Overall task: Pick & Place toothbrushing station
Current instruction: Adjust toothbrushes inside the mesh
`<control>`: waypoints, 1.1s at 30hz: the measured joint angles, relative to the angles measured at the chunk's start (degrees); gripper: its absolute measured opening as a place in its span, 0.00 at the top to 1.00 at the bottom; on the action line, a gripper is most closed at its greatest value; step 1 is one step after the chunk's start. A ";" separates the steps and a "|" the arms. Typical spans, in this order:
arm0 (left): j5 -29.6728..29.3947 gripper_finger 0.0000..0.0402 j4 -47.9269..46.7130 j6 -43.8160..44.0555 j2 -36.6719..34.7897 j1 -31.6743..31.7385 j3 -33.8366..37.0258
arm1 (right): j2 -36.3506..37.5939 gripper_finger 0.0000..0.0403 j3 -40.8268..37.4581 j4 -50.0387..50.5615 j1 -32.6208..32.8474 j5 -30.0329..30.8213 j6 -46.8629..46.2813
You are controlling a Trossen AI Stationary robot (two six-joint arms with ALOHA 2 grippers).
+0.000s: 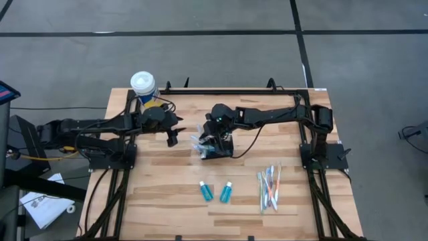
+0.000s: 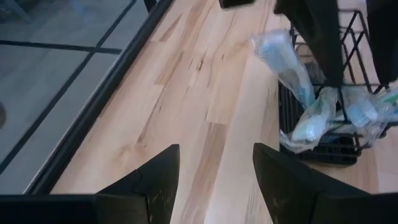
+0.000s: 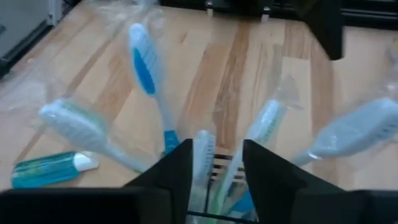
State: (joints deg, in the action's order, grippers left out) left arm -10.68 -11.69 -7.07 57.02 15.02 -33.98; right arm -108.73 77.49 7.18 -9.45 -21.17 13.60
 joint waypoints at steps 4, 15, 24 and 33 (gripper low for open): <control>6.08 0.51 0.02 1.91 3.36 1.69 -0.09 | 0.00 0.60 0.35 0.32 0.03 0.47 0.19; 15.67 0.51 3.20 1.27 6.45 2.65 -0.04 | 0.00 0.56 0.92 1.18 0.81 0.61 0.53; 18.32 0.51 4.41 1.29 4.25 2.62 -0.04 | 0.00 0.56 0.92 1.01 0.76 0.68 1.45; 24.01 0.52 5.65 0.40 4.25 2.62 -0.02 | 0.00 0.55 0.92 1.00 0.76 0.66 1.85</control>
State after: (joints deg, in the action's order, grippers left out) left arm 13.33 -6.04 -6.67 61.28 17.65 -34.00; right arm -108.73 78.41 8.18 -8.69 -20.51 15.44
